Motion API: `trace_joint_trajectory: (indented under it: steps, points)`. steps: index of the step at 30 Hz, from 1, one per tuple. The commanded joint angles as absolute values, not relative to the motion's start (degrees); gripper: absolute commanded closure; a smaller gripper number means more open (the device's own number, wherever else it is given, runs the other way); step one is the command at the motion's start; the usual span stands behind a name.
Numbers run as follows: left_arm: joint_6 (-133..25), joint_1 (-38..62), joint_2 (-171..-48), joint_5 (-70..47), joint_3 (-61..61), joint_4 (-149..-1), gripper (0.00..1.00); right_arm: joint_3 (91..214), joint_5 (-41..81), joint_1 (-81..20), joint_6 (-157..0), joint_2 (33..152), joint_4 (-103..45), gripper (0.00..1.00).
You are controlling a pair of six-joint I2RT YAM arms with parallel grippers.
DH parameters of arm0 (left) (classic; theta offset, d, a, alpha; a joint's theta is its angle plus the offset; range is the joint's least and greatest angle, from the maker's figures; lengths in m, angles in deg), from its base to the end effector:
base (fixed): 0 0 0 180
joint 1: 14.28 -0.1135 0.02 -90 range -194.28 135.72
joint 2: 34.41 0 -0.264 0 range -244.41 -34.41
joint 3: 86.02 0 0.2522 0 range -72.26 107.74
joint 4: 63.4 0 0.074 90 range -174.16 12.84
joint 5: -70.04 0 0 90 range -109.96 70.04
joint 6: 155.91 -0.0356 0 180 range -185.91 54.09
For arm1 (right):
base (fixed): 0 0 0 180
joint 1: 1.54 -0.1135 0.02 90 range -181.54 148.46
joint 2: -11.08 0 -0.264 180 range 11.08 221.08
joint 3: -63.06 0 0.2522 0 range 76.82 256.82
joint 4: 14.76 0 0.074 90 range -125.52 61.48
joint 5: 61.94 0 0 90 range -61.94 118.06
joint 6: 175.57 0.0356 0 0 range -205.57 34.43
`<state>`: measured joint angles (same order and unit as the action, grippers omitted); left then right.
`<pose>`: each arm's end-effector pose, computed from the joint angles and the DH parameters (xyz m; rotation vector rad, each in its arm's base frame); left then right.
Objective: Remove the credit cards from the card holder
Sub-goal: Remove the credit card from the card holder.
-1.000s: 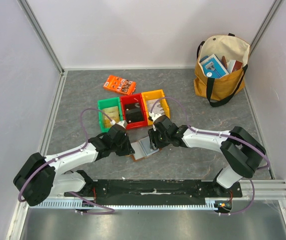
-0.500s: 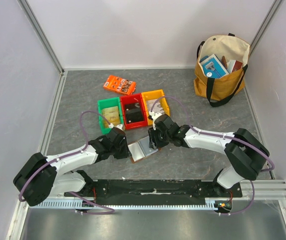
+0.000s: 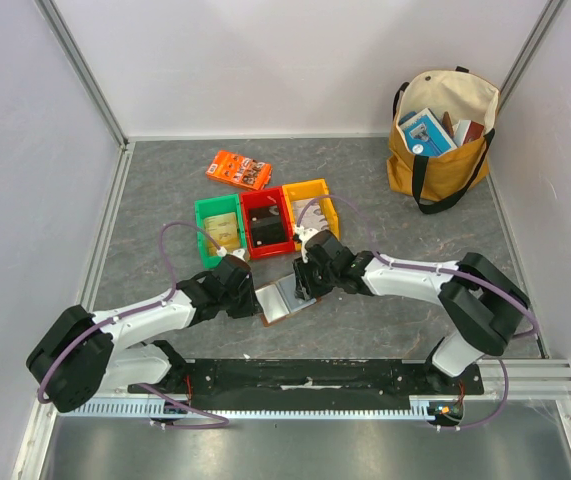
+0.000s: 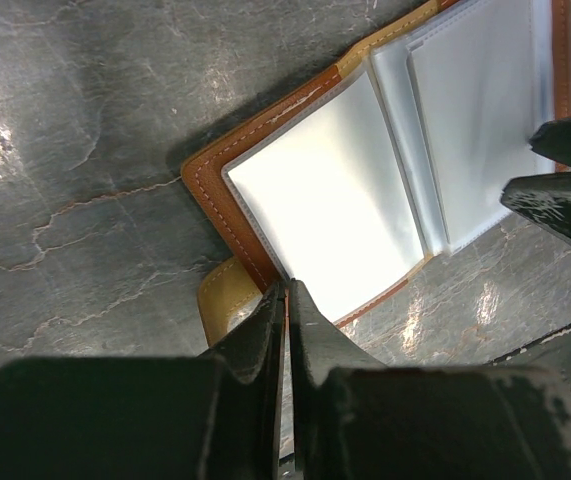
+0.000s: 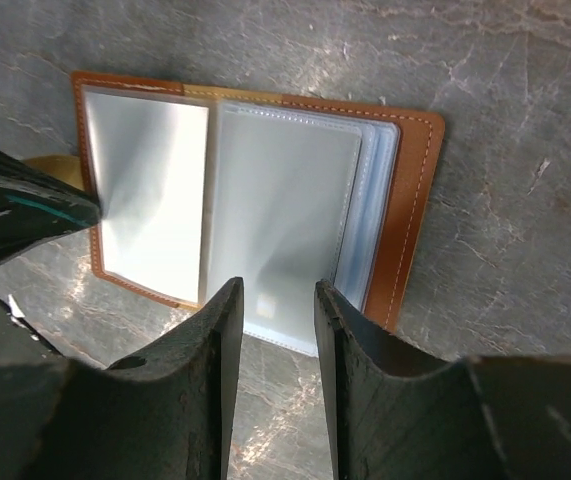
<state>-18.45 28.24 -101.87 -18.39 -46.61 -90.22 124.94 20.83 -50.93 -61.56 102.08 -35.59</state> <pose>0.1500 -0.1389 0.1491 -0.1031 2.6568 -0.6208 0.2018 0.2423 0.1710 -0.6218 2.4924 0.6895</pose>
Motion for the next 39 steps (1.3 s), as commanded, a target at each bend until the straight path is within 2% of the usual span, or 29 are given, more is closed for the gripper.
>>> trace_joint_trajectory:
  steps: [1, 19, 26, 33, 39]
  points:
    - [-18.3, 28.4, -101.7, -19.4, -47.2, -89.0, 0.91, 125.0, 21.3, -51.1, -61.2, 104.4, -34.2, 0.59]
    - [-18.3, 28.4, -102.3, -18.8, -47.0, -88.7, 0.92, 125.4, 26.1, -52.0, -60.9, 103.0, -36.7, 0.59]
    - [-18.2, 28.5, -102.8, -18.3, -47.0, -88.0, 0.93, 126.4, 20.9, -53.0, -60.3, 106.3, -35.3, 0.59]
    - [-17.6, 29.1, -103.4, -17.7, -47.2, -87.1, 0.94, 125.9, 13.1, -56.1, -54.8, 110.6, -26.9, 0.62]
    - [-17.1, 29.4, -103.5, -17.8, -47.6, -86.6, 0.94, 129.5, 10.4, -59.0, -55.5, 110.2, -26.8, 0.63]
